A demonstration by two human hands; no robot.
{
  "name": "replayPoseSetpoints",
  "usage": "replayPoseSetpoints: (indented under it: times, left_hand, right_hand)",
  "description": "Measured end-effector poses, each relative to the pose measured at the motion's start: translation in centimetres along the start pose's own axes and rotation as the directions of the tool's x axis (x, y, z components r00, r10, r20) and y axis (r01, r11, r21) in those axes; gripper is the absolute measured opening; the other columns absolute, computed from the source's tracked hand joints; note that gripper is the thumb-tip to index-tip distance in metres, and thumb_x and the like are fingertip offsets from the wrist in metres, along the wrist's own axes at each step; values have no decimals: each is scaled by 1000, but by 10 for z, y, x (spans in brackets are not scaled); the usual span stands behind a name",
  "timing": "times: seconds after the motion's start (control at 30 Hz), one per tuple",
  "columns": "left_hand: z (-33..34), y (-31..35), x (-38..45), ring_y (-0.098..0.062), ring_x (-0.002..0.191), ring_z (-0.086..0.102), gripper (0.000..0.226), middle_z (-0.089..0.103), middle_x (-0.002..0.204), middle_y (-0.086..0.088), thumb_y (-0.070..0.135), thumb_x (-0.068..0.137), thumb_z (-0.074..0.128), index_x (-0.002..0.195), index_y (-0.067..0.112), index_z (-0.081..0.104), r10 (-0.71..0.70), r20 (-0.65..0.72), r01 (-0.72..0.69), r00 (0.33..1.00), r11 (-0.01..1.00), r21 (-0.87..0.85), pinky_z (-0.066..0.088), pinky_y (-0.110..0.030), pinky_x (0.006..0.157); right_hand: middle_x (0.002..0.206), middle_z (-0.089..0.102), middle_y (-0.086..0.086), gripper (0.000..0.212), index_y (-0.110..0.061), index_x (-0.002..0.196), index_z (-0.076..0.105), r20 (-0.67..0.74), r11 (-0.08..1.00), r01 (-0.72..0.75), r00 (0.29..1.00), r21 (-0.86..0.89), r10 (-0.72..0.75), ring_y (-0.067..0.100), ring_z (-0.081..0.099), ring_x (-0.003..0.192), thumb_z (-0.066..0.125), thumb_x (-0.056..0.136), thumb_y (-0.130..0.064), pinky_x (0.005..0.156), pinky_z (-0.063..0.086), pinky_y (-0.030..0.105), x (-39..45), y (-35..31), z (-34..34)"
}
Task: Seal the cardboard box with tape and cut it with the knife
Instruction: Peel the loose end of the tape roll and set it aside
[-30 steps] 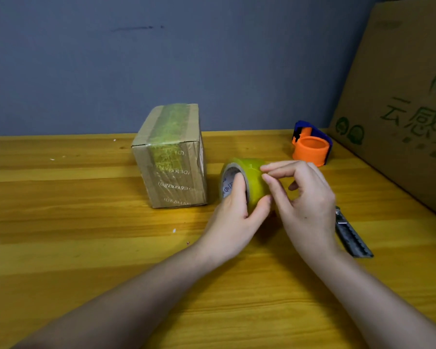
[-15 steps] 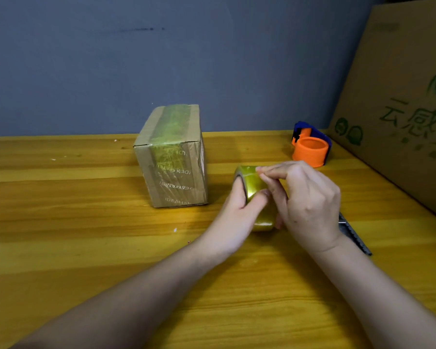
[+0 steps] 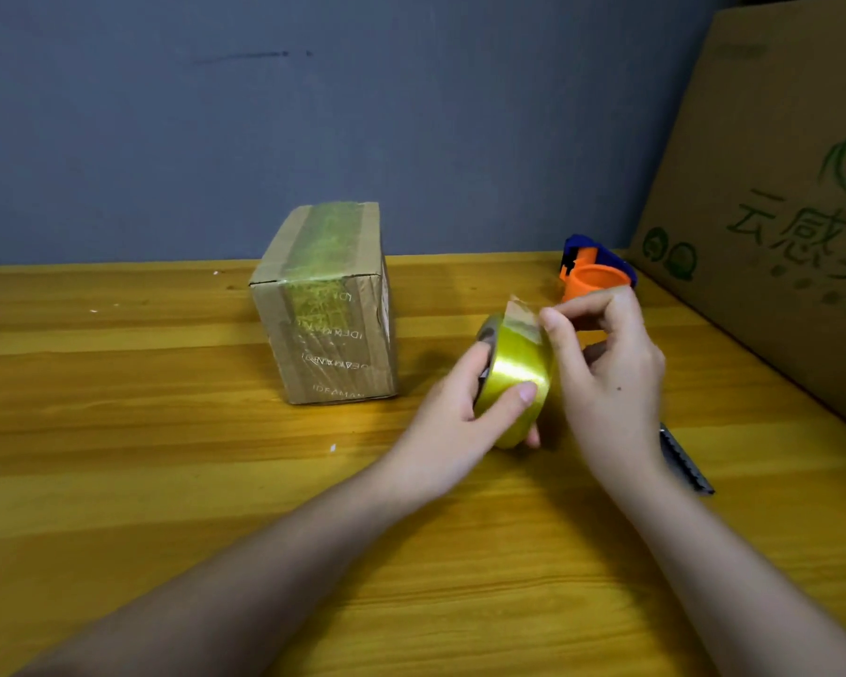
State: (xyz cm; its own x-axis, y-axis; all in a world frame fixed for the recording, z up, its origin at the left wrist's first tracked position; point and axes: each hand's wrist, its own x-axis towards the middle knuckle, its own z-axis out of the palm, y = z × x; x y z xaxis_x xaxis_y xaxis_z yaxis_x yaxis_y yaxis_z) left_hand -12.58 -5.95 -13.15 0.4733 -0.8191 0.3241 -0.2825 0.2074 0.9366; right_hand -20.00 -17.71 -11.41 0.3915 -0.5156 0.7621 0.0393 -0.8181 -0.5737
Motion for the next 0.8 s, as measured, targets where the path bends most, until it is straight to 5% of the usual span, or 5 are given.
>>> replayPoseSetpoints:
  times: [0.13, 0.23, 0.4, 0.63, 0.8]
  left_hand:
    - [-5, -2, 0, -21, 65, 70, 32, 71, 74, -7, 49, 81, 55, 105, 28, 52, 29, -27, -24, 999, 984, 177, 56, -51, 72]
    - [-6, -1, 0, -21, 61, 67, 33, 68, 68, -4, 48, 78, 54, 104, 28, 50, 25, -35, -18, 999, 981, 194, 55, -47, 68]
    - [-2, 6, 1, -19, 49, 57, 9, 61, 58, -3, 29, 86, 52, 95, 29, 52, -53, -13, 52, 998, 997, -56, 46, -25, 54]
    - [4, 19, 6, -19, 39, 51, 9, 52, 50, -11, 16, 95, 46, 99, 8, 46, -211, 24, 203, 977, 892, -403, 43, -22, 43]
    - [4, 24, 8, -20, 40, 50, 13, 52, 52, -12, 21, 94, 49, 98, 9, 46, -266, 28, 254, 964, 878, -405, 43, -24, 45]
  right_hand:
    - [89, 68, -5, 9, -28, 94, 46, 4, 997, 30, 1000, -69, -30, 15, 65, 83, 49, 94, -37, 67, 52, 45, -4, 3, 3]
    - [82, 70, -3, 14, -27, 93, 41, -13, 975, 117, 993, -188, -121, 17, 67, 76, 45, 94, -41, 59, 52, 37, -4, 4, 5]
    - [68, 70, 1, 16, -21, 93, 41, -5, 880, 321, 939, -350, -345, 19, 64, 54, 44, 97, -36, 47, 44, 28, 5, 9, 2]
    - [68, 69, 2, 15, -17, 90, 48, 1, 807, 450, 873, -382, -487, 21, 63, 53, 50, 96, -31, 48, 46, 31, 12, 2, -3]
    - [79, 67, 4, 20, -10, 85, 56, 8, 827, 422, 892, -372, -451, 22, 64, 65, 52, 94, -27, 51, 48, 32, 14, -6, -7]
